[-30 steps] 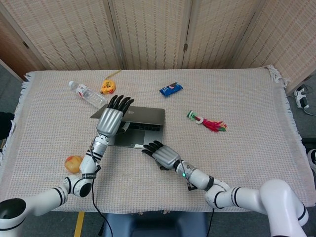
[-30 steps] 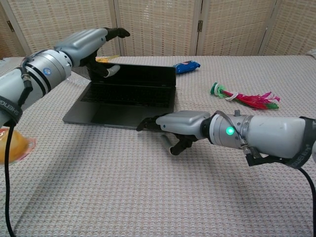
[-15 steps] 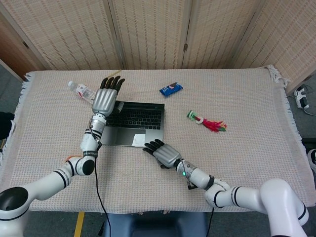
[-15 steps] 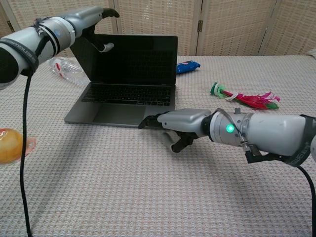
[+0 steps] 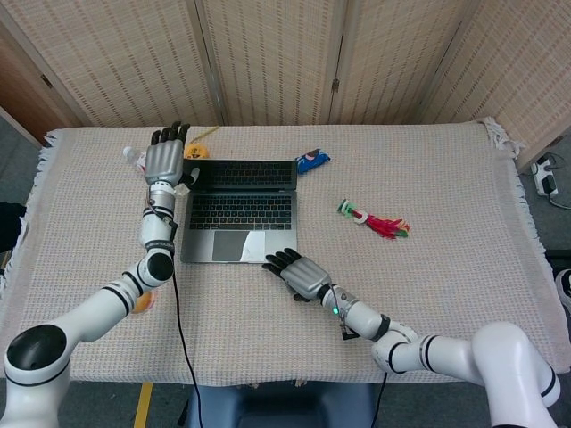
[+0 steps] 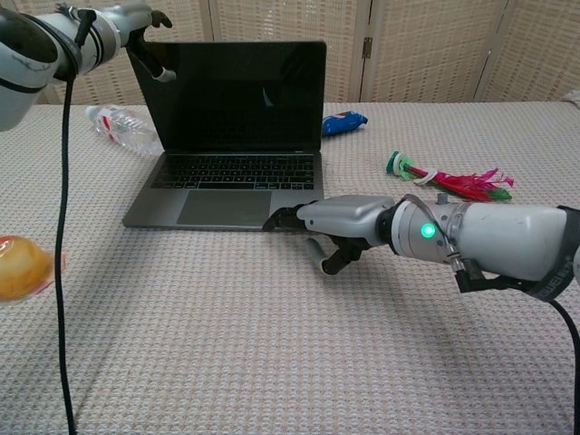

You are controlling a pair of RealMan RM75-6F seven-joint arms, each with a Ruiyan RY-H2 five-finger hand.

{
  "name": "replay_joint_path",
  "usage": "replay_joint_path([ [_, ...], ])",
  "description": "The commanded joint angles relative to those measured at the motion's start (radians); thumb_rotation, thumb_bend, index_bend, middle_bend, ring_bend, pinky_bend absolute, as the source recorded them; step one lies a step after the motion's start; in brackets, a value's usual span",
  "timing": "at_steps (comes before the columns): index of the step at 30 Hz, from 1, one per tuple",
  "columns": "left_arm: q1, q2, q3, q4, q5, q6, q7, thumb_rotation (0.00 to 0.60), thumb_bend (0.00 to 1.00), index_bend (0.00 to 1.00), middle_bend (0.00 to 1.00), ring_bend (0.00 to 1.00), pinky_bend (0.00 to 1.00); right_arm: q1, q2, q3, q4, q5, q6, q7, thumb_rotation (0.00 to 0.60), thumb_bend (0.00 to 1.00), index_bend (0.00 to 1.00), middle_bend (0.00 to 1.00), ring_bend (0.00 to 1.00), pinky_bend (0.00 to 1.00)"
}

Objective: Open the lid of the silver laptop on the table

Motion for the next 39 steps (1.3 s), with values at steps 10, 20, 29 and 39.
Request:
replay_joint_path([
  [10, -0.032, -0.011, -0.024, 0.115, -0.191, -0.053, 0.069, 0.600, 0.38, 0.07, 0.03, 0.00, 0.00, 0.002, 0.001, -0.004, 0.002, 0.004, 0.001, -0.001, 0.599, 0.92, 0.00, 0.00, 0.00, 0.00],
  [20, -0.071, -0.011, -0.038, 0.154, -0.255, -0.067, 0.091, 0.600, 0.36, 0.07, 0.03, 0.00, 0.00, -0.002, 0.006, -0.007, -0.016, 0.022, 0.011, -0.025, 0.599, 0.92, 0.00, 0.00, 0.00, 0.00],
  [29, -0.043, 0.008, -0.025, 0.129, -0.226, -0.060, 0.045, 0.600, 0.36, 0.06, 0.03, 0.00, 0.00, -0.006, 0.023, -0.008, -0.036, 0.029, 0.024, -0.039, 0.599, 0.92, 0.00, 0.00, 0.00, 0.00],
  [39, 0.131, 0.147, 0.032, -0.150, -0.006, 0.030, -0.184, 0.600, 0.36, 0.03, 0.03, 0.00, 0.00, -0.050, 0.066, -0.002, -0.093, -0.009, 0.116, -0.003, 0.599, 0.92, 0.00, 0.00, 0.00, 0.00],
])
